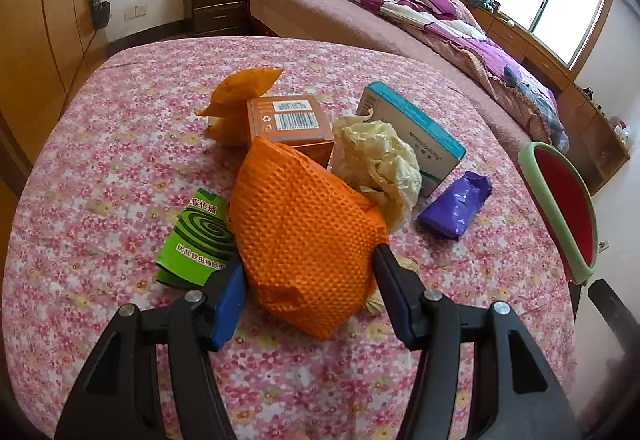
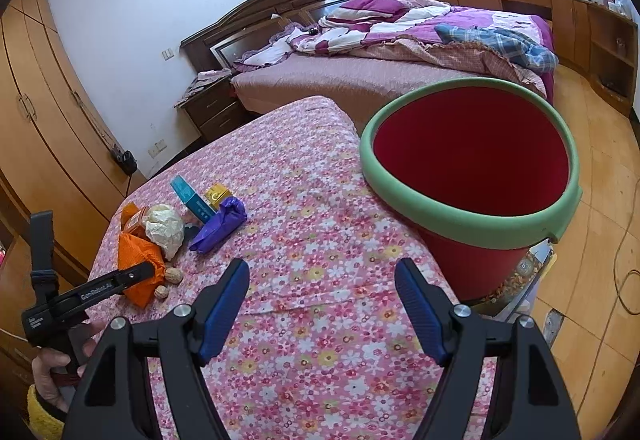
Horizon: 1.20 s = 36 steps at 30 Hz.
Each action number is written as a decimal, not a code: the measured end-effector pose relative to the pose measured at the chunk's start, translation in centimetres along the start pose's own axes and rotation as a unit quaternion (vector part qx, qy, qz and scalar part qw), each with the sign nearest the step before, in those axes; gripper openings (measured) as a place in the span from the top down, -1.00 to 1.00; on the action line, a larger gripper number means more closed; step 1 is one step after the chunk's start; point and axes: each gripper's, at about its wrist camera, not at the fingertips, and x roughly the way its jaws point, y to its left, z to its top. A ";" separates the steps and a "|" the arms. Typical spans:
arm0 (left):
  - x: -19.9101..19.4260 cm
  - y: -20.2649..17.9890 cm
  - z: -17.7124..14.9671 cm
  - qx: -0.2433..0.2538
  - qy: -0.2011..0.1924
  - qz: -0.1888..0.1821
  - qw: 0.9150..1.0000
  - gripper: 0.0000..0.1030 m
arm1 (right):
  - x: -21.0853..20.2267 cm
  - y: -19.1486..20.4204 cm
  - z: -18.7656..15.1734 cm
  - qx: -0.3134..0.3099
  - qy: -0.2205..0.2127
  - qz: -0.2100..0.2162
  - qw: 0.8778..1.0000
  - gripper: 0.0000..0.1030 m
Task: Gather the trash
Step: 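Grasp the orange mesh bag with the left tool, then grasp the purple wrapper with the right tool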
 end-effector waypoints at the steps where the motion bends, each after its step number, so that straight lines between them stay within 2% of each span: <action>1: 0.1 0.2 0.0 -0.002 0.000 0.001 1.000 -0.18 | 0.1 0.1 0.0 -0.002 0.001 0.001 1.000 -0.50; 3: 0.4 0.5 -0.1 -0.013 0.003 -0.002 1.000 -0.17 | 0.2 0.4 0.0 -0.006 0.003 0.002 1.000 -0.50; 5: 0.2 0.6 -0.3 -0.015 -0.004 -0.006 1.000 -0.03 | 0.3 0.8 0.0 -0.009 0.005 0.003 1.000 -0.50; 10: -0.7 1.1 -0.7 -0.015 -0.018 -0.042 0.999 0.57 | 0.8 1.7 0.1 -0.020 0.015 0.011 1.000 -0.50; 12: -1.2 1.7 -0.9 -0.018 -0.023 -0.053 0.998 0.67 | 1.1 2.0 0.2 -0.022 0.019 0.015 0.999 -0.50; 16: -3.5 2.5 -0.8 -0.034 -0.052 -0.073 0.995 0.71 | 1.8 2.9 0.8 -0.026 0.030 0.027 0.999 -0.50; 22: -6.0 3.9 0.7 -0.050 -0.087 -0.068 0.993 0.71 | 3.5 5.2 1.6 -0.044 0.045 0.041 0.997 -0.50; 31: -5.7 7.0 2.5 -0.085 -0.104 -0.045 0.990 0.71 | 8.8 8.2 2.3 -0.051 0.091 0.059 0.993 -0.50; 36: -4.5 8.3 2.5 -0.090 -0.105 -0.032 0.990 0.71 | 11.1 9.8 2.4 -0.057 0.096 0.054 0.992 -0.50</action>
